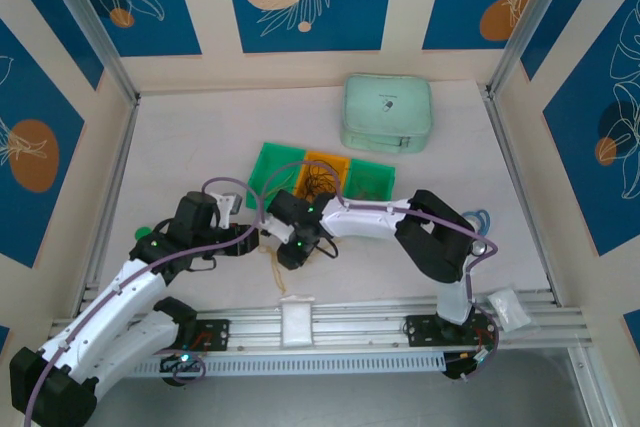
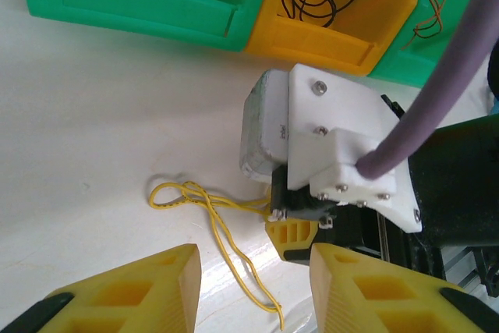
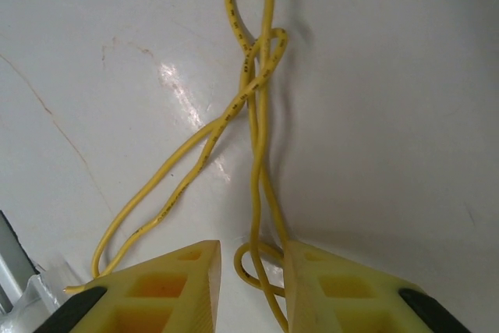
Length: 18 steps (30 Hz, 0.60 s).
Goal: Untangle the cables
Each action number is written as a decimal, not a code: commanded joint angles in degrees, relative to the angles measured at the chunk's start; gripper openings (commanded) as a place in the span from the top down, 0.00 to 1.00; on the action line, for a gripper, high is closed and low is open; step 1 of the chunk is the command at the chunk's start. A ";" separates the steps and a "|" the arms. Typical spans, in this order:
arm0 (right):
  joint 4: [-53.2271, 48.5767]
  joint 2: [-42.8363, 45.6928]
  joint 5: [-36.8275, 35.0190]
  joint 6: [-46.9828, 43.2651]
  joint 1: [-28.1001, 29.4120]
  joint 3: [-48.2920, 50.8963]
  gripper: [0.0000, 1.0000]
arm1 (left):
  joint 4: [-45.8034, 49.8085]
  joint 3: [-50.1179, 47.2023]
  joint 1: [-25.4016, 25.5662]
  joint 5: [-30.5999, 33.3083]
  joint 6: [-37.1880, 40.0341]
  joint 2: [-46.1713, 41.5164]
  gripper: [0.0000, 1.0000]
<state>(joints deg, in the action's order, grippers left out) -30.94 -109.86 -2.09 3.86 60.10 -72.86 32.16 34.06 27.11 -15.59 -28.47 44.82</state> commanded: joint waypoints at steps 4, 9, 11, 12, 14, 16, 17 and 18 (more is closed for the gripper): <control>3.23 -0.96 -3.60 -1.22 1.25 -0.15 0.72 | 0.04 -0.08 -1.03 -0.25 0.75 -1.03 0.59; 4.66 -2.67 -4.31 -1.31 1.25 -0.67 0.73 | 1.18 0.31 -1.08 0.28 0.78 -2.22 0.59; 4.66 -3.28 -3.55 -1.60 1.16 -1.01 0.76 | 1.80 0.41 -1.10 0.55 0.87 -2.82 0.59; 4.73 -3.47 -3.02 -1.64 1.10 -1.02 0.77 | 2.17 0.42 -1.11 0.74 0.95 -3.12 0.59; 4.87 -3.85 -1.90 -1.78 1.16 -1.05 0.79 | 2.63 0.43 -1.27 1.08 1.05 -3.61 0.59; 4.97 -4.16 -1.52 -1.77 1.16 -0.92 0.84 | 2.86 0.39 -1.36 1.18 1.05 -3.89 0.59; 5.20 -4.14 -1.61 -1.92 1.16 -0.73 0.88 | 2.73 0.38 -1.45 1.18 1.07 -3.93 0.59; 5.34 -4.08 -1.82 -2.01 1.14 -0.55 0.93 | 2.69 0.38 -1.53 1.14 1.05 -3.85 0.59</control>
<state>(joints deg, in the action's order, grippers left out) -26.61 -112.36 -6.00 2.59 60.73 -72.99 33.50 34.06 26.63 -14.92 -28.45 41.54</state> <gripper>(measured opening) 0.099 0.411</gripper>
